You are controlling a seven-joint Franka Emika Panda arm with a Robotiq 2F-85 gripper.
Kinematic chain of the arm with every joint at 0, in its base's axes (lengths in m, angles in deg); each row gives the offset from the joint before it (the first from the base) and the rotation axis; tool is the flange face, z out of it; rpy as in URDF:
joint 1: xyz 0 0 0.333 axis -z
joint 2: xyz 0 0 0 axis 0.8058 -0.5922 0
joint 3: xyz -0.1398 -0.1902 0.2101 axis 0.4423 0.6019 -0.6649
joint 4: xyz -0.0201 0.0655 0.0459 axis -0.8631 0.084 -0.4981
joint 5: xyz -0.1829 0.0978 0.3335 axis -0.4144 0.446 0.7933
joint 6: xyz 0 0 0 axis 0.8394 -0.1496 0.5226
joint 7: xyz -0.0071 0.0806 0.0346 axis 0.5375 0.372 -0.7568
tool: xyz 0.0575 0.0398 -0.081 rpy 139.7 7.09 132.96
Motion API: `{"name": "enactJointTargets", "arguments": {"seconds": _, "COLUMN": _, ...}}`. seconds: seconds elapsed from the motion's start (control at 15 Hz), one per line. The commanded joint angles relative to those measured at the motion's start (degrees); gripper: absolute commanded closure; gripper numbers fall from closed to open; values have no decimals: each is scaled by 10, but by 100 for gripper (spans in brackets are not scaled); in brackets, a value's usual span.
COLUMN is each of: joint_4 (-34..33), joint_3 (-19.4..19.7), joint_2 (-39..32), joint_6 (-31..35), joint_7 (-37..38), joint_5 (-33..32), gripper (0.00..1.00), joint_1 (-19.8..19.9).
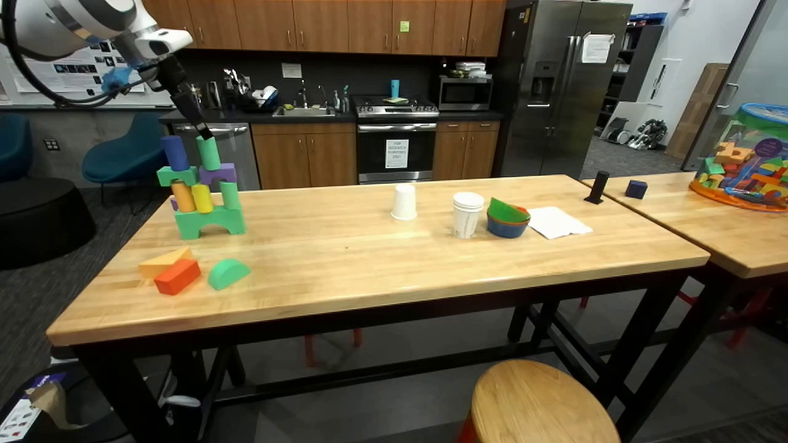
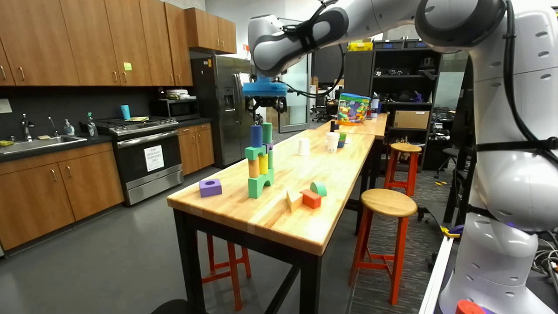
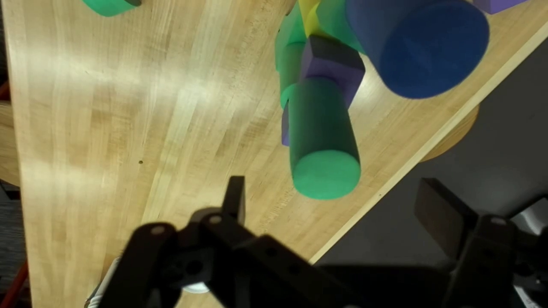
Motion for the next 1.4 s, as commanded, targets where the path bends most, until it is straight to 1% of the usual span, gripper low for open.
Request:
{"name": "enactJointTargets", "arguments": {"seconds": 0.0, "joint_4": -9, "joint_3": 5, "joint_2": 6, "joint_6": -3, "joint_7": 1, "joint_5": 1, "gripper": 0, "joint_1": 0}}
{"name": "enactJointTargets", "arguments": {"seconds": 0.4, "joint_4": -22, "joint_3": 28, "joint_2": 25, "joint_6": 16, "joint_7": 40, "joint_5": 3, "gripper": 0, "joint_1": 19}}
{"name": "enactJointTargets", "arguments": {"seconds": 0.53, "joint_4": -18, "joint_3": 35, "joint_2": 37, "joint_6": 27, "joint_7": 33, "joint_5": -5, "gripper": 0, "joint_1": 27}}
{"name": "enactJointTargets", "arguments": {"seconds": 0.73, "joint_4": 3, "joint_3": 36, "joint_2": 57, "joint_6": 60, "joint_7": -31, "joint_5": -7, "gripper": 0, "joint_1": 41}}
{"name": "enactJointTargets", "arguments": {"seconds": 0.87, "joint_4": 23, "joint_3": 36, "joint_2": 70, "joint_6": 78, "joint_7": -93, "joint_5": 9, "gripper": 0, "joint_1": 52}}
{"name": "enactJointTargets", "arguments": {"seconds": 1.0, "joint_4": 49, "joint_3": 37, "joint_2": 83, "joint_6": 115, "joint_7": -174, "joint_5": 33, "gripper": 0, "joint_1": 65}}
{"name": "enactJointTargets", "arguments": {"seconds": 1.2, "joint_4": 97, "joint_3": 40, "joint_2": 105, "joint_6": 187, "joint_7": -312, "joint_5": 115, "gripper": 0, "joint_1": 92}}
{"name": "enactJointTargets", "arguments": {"seconds": 1.33, "joint_4": 132, "joint_3": 45, "joint_2": 122, "joint_6": 218, "joint_7": -403, "joint_5": 163, "gripper": 0, "joint_1": 103}}
